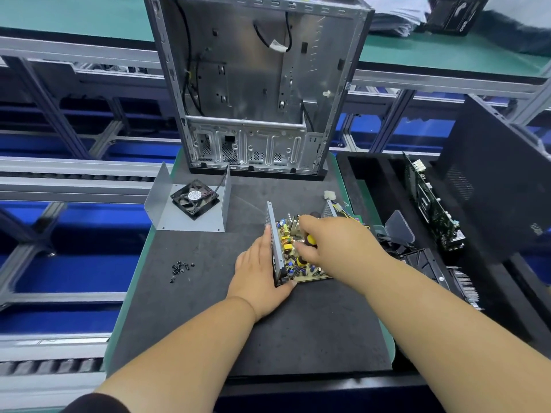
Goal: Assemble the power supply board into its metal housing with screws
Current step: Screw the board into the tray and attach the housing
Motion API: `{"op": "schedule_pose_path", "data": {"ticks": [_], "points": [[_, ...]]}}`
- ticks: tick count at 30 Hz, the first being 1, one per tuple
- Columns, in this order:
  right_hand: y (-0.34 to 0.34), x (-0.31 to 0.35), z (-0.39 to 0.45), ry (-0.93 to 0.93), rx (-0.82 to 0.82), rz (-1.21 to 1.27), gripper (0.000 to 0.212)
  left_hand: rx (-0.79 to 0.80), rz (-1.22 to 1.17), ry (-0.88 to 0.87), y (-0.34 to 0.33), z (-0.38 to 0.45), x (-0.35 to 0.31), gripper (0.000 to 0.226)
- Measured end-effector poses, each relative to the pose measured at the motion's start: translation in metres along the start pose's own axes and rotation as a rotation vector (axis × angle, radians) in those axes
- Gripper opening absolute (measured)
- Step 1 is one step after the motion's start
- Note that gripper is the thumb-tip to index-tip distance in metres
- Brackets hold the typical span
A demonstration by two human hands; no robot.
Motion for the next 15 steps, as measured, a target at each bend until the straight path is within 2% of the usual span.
{"op": "schedule_pose_path", "data": {"ticks": [4,7,12,15], "points": [[-0.0026,0.0021,0.0027,-0.103,-0.060,-0.149,0.028,0.001,0.000,-0.006,0.0000,0.0004,0.0000,0.120],[-0.0008,0.0022,-0.0003,-0.148,-0.125,-0.140,0.029,0.000,-0.010,-0.006,0.0003,0.0008,-0.0003,0.120],[-0.0032,-0.0004,-0.0021,-0.158,-0.046,-0.083,0.025,0.001,-0.001,-0.018,0.0003,0.0001,-0.0014,0.121],[0.0003,0.0007,-0.0024,-0.074,0.017,0.023,0.018,-0.001,-0.003,-0.011,0.0013,-0.0003,-0.0013,0.120]]}}
Point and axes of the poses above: each hand's wrist, its own z-axis towards the middle knuckle, its own y-axis out of the back of the hand, x = y × z, the point moved 7 cm from there along z, towards the middle knuckle, and after that the axes turned 2 degrees about y, right-handed, at the moved point
